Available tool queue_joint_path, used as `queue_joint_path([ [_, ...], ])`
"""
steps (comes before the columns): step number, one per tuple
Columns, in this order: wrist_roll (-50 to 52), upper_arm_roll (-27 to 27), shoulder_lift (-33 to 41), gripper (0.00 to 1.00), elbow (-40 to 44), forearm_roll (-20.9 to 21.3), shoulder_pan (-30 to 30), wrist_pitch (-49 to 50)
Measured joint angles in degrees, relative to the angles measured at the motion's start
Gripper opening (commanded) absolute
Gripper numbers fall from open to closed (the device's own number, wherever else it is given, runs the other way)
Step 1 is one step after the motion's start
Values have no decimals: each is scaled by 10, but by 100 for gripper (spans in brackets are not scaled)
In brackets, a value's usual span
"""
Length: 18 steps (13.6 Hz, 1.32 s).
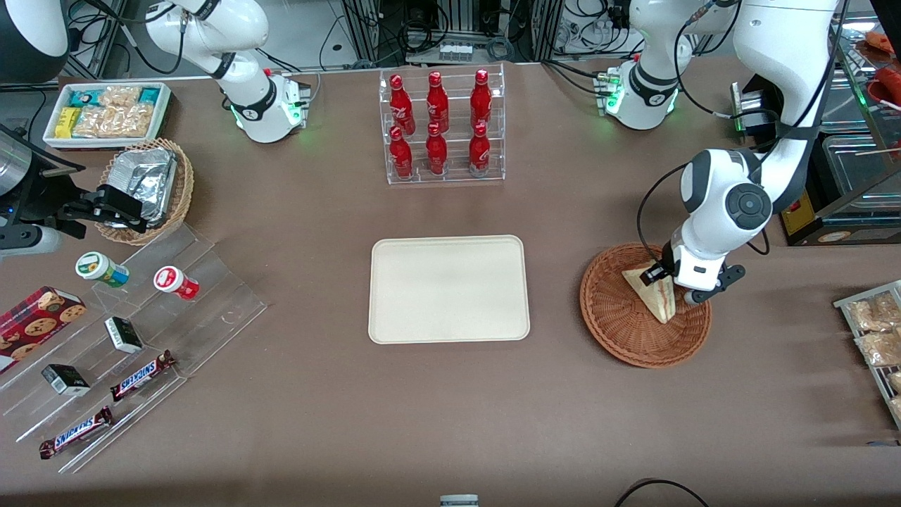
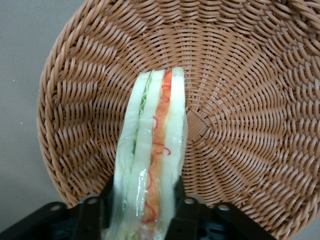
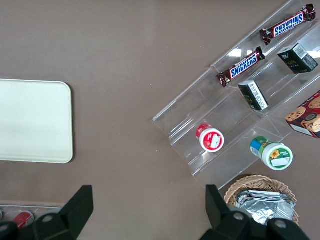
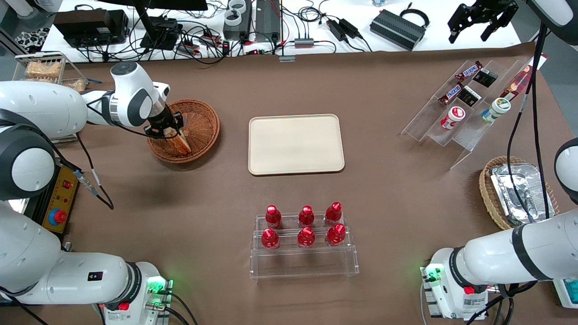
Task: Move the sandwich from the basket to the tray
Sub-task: 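Lower the open left gripper around the wrapped sandwich and close it, then lift the sandwich up out of the basket with the left gripper, then carry the held sandwich over the cream tray with the left gripper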
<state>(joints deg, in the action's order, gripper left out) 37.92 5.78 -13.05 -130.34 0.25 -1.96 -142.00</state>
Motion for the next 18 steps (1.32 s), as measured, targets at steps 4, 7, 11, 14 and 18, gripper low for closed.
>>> queue_joint_path([
  [4,1,0,6,0,2,0,0,5],
  [7,0,1,36,0,8,1,-1,42],
  [11,-20,2,97,0,43,2,-3,148],
  [14,-27,7,116,0,87,2,-10,214],
  [18,-39,47,119,0,136,2,-25,270],
])
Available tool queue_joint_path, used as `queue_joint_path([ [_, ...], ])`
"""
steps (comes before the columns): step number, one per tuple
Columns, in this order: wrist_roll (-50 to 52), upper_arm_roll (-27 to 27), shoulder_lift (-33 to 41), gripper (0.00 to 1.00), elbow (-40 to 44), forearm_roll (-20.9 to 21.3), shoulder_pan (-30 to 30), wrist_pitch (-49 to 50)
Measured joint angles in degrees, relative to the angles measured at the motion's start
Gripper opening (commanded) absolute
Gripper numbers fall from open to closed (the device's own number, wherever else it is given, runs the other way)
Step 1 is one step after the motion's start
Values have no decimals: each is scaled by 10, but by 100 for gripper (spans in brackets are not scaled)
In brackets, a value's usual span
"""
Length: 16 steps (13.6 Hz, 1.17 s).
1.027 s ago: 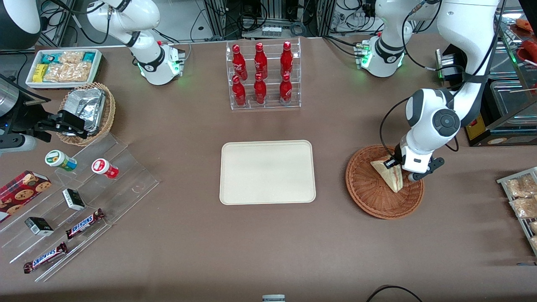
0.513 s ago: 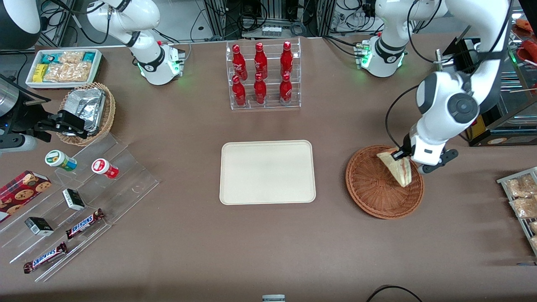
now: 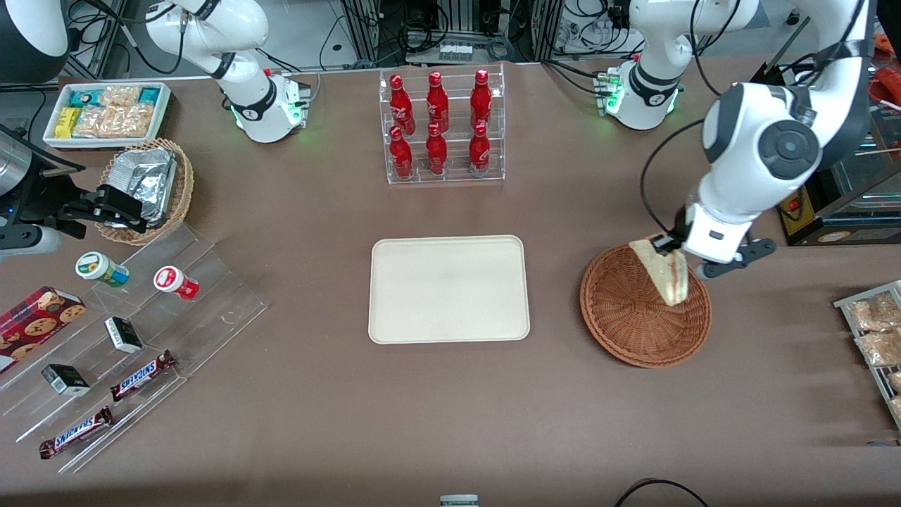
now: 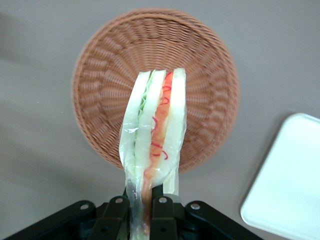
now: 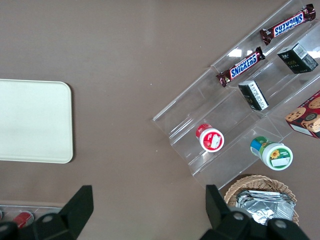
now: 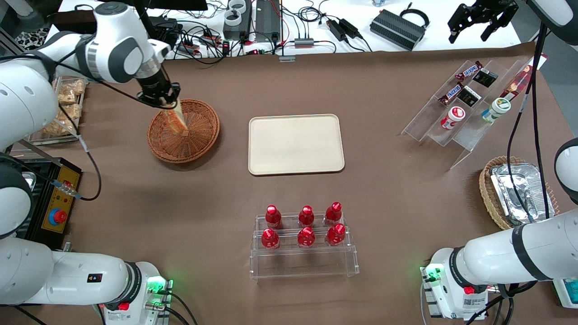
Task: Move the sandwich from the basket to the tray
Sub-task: 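Carry the held sandwich over the cream tray with the left gripper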
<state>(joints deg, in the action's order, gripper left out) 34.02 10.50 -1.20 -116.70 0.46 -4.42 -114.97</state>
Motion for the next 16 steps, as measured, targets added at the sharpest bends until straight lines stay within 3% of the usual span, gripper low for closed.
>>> queue_joint_path([
  [6,22,82,-2,0,23,-2,-25,0],
  [9,41,94,-14,0,39,-7,-58,-12],
  [16,40,145,-101,0,47,-21,-85,-86],
])
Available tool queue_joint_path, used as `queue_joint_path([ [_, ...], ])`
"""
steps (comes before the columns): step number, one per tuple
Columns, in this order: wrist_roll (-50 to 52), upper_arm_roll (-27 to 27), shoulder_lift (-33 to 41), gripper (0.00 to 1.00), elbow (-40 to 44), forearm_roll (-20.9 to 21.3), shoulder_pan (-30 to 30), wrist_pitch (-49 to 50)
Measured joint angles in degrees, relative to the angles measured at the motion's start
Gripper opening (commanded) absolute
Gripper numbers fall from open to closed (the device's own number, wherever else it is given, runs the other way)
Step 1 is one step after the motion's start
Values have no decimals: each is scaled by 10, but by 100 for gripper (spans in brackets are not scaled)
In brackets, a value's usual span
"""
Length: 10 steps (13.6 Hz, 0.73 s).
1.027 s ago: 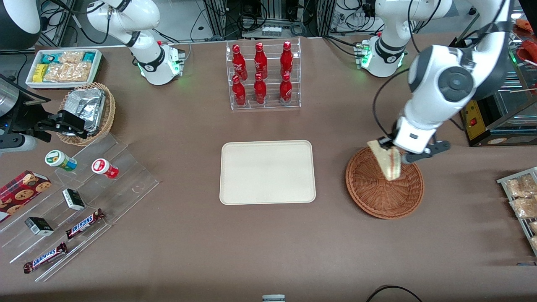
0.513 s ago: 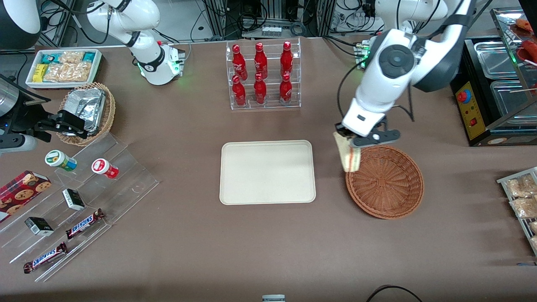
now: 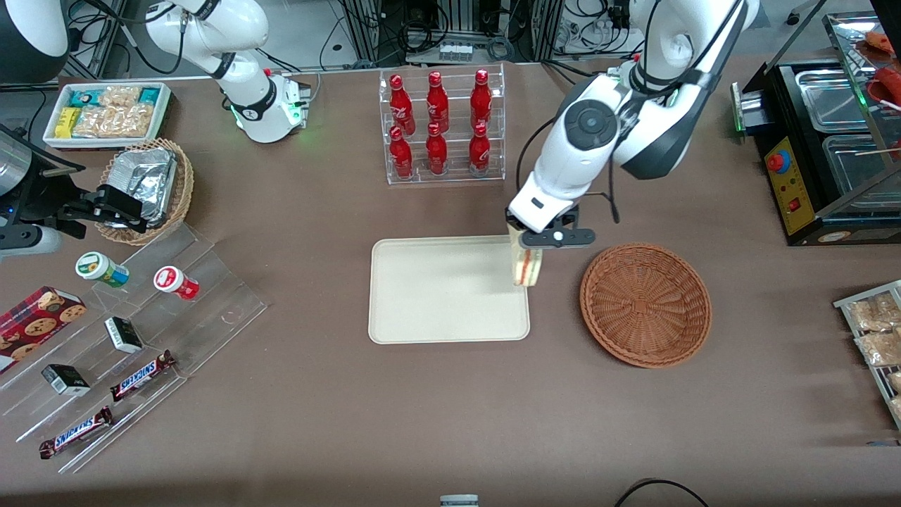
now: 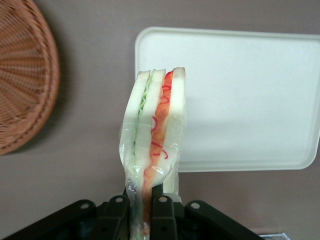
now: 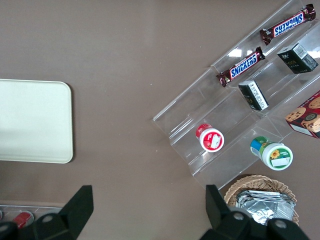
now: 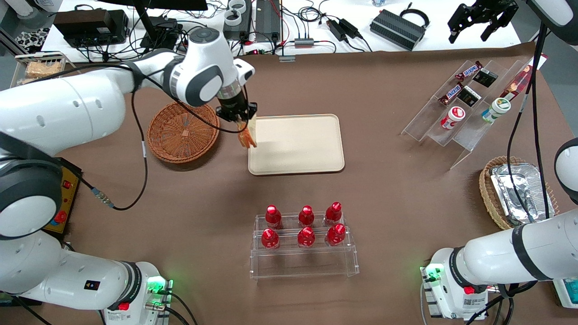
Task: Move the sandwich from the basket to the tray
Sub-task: 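Carry the held sandwich over the cream tray with the left gripper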
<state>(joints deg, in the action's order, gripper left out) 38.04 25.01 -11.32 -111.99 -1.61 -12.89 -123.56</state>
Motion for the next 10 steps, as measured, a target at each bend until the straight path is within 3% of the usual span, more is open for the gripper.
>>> queue_joint_path([
  [3,10,16,-40,0,21,24,-8,0],
  [7,122,21,-110,0,71,120,-36,17],
  [10,153,29,-144,0,121,134,-42,55],
])
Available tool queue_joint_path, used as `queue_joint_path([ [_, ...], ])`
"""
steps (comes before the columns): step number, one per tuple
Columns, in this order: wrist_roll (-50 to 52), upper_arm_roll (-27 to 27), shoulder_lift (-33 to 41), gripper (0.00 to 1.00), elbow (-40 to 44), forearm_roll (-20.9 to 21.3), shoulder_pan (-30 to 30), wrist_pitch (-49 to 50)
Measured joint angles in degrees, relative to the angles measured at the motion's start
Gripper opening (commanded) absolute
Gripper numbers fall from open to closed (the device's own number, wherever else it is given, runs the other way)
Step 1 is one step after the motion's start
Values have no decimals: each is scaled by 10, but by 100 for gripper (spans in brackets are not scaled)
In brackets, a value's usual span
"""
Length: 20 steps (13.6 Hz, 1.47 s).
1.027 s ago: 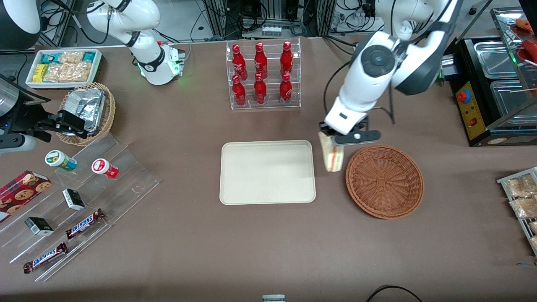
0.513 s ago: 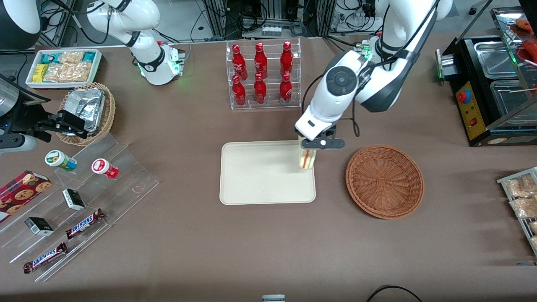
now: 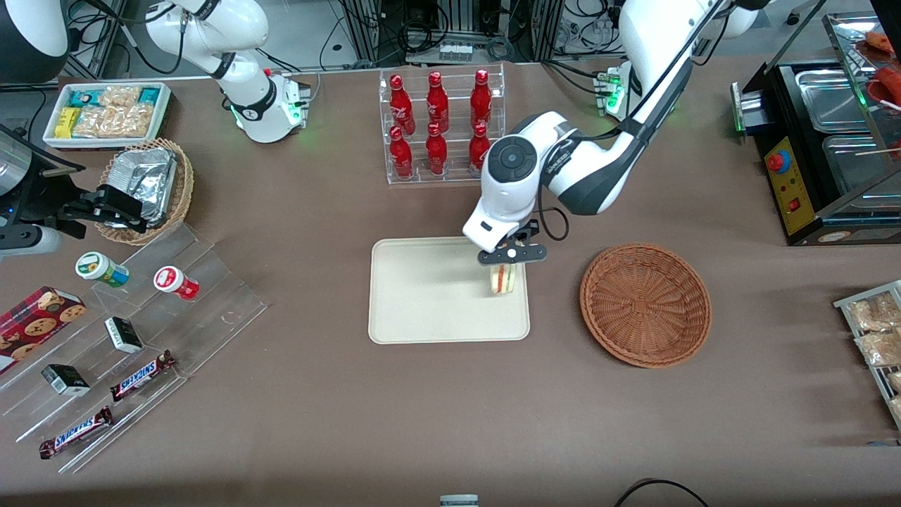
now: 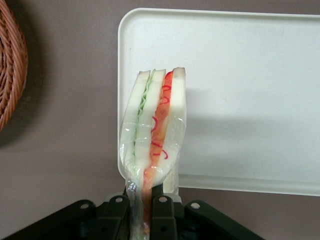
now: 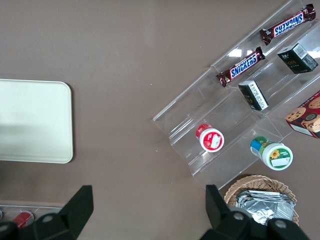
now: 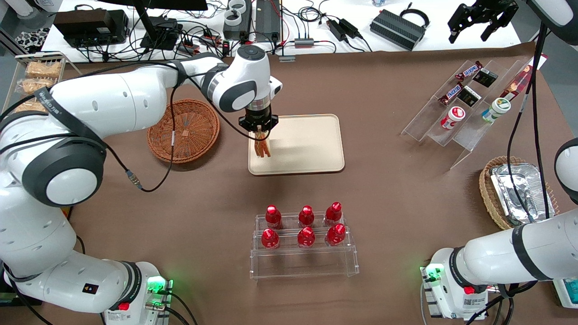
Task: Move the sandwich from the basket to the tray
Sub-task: 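Carry the held sandwich over the cream tray with the left gripper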
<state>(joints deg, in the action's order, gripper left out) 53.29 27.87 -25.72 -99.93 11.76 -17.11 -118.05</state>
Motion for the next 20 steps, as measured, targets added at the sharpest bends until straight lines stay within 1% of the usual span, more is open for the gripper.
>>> queue_joint_path([
  [3,3,4,-14,0,21,2,-4,10],
  [10,5,8,-52,0,40,54,-19,10],
  [15,5,12,-94,0,69,72,-30,10],
  [20,5,12,-136,0,97,99,-34,10],
])
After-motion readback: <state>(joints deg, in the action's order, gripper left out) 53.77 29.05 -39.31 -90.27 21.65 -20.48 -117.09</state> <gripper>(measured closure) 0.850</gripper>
